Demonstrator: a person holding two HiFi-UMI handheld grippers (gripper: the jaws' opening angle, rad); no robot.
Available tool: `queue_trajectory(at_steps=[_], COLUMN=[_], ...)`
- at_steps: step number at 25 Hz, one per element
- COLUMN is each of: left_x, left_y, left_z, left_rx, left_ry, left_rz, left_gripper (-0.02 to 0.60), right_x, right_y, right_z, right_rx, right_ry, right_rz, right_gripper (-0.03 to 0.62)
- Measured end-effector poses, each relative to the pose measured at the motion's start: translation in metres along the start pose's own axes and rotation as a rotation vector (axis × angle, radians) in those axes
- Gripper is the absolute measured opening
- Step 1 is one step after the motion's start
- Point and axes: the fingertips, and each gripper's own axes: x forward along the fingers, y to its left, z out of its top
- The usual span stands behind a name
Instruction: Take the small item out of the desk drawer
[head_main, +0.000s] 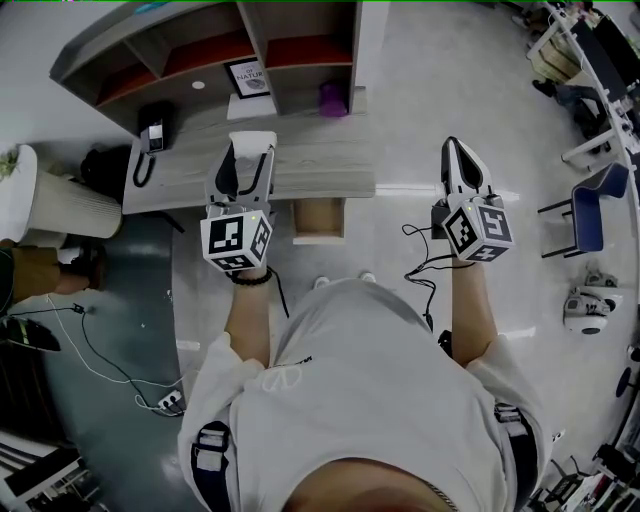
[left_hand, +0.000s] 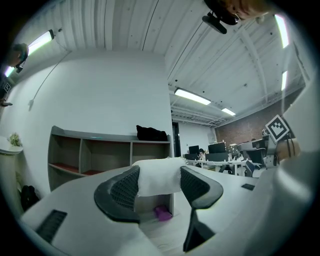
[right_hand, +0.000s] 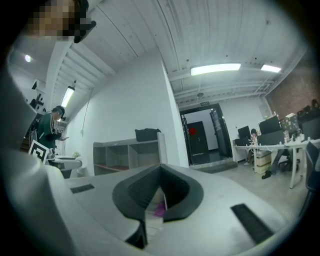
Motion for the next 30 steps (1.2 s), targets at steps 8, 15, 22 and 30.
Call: queue_trajectory(at_steps=[8,15,22,30], left_x=[-0.001,-0.003,-0.003,-0.005], left_y=[0.008,0.005,0.003,0.001], left_z=[0.007,0.01,0.005,0.008], left_rx=[0.018,0.019,0.01,0.013], left_ry=[-0.029,-0.033,-0.022,-0.031], left_rz=[0.014,0.006,0.005,0.004], left_gripper=[0.253,0.253,0.253,0.253], right_x=[-0.008,-0.006,-0.004,-0.007], right_y=[-0.016,-0.015,-0.008,-0.012], right_z=[0.013,0.008,0.003,0.001], right_rx=[-0.031,0.024,0.039,0.033], right_ry=[-0.007,0.009,0.029,0.031], right_rz=[-0.017,-0.003,0.031,0.012], right_gripper=[0.002,0.002,0.002,0.001])
